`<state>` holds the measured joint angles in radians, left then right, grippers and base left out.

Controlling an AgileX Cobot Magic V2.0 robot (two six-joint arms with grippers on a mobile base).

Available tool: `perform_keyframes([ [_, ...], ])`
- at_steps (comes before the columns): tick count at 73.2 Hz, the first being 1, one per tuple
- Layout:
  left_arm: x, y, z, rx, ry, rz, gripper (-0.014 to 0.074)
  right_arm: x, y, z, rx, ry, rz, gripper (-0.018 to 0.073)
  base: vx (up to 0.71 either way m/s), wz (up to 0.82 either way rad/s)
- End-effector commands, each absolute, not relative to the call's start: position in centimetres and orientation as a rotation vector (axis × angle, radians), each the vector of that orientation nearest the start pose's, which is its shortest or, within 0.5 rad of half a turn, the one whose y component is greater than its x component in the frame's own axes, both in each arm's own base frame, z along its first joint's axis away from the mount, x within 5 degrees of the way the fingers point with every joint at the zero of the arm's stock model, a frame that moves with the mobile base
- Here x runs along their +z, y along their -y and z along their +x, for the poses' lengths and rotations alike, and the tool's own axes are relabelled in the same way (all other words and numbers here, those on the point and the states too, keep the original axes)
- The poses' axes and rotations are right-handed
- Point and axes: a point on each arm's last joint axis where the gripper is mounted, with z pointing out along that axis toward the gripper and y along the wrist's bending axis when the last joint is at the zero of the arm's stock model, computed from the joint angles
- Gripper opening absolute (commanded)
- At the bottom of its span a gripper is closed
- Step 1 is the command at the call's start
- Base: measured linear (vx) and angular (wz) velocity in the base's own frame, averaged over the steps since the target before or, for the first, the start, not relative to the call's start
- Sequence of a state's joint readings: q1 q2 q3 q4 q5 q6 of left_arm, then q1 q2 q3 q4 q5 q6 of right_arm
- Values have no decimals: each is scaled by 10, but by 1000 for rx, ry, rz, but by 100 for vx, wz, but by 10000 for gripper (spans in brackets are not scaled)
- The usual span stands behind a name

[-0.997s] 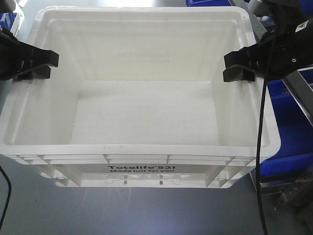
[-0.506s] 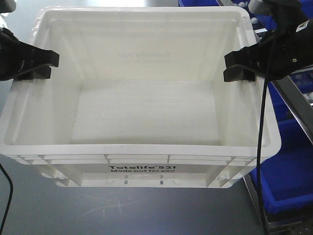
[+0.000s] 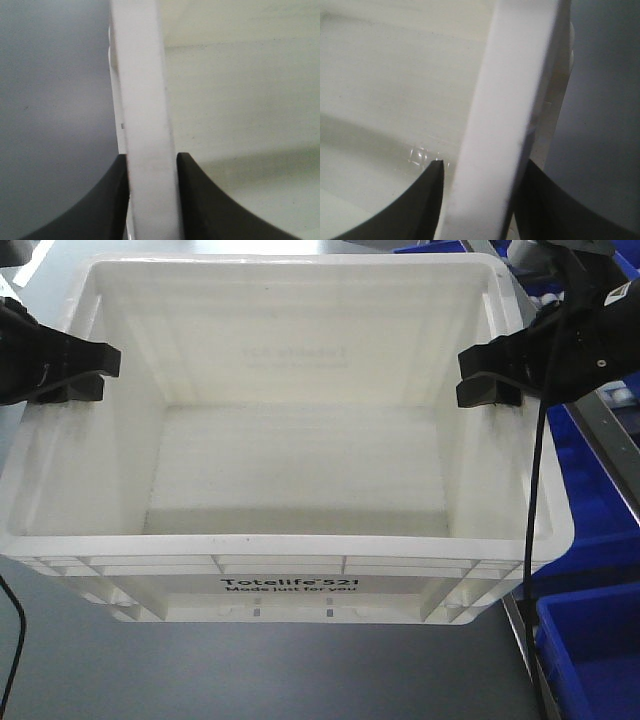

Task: Move bin from left to right shelf
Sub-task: 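Hold the crate in both grippers while the base drives away, then keep holding the crate while the base drives to the other shelf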

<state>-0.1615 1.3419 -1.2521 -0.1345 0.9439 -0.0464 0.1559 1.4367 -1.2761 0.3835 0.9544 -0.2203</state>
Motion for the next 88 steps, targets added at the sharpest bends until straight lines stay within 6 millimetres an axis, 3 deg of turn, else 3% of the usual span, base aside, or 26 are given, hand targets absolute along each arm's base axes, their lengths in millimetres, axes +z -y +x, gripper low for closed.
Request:
perform_keyframes([
  [1, 386, 53, 271, -259, -2331, 93, -6, 370, -75, 285, 475, -2385, -337, -5, 42, 17],
  [88, 386, 53, 271, -259, -2330, 93, -6, 370, -75, 285, 473, -2385, -338, -5, 43, 7],
])
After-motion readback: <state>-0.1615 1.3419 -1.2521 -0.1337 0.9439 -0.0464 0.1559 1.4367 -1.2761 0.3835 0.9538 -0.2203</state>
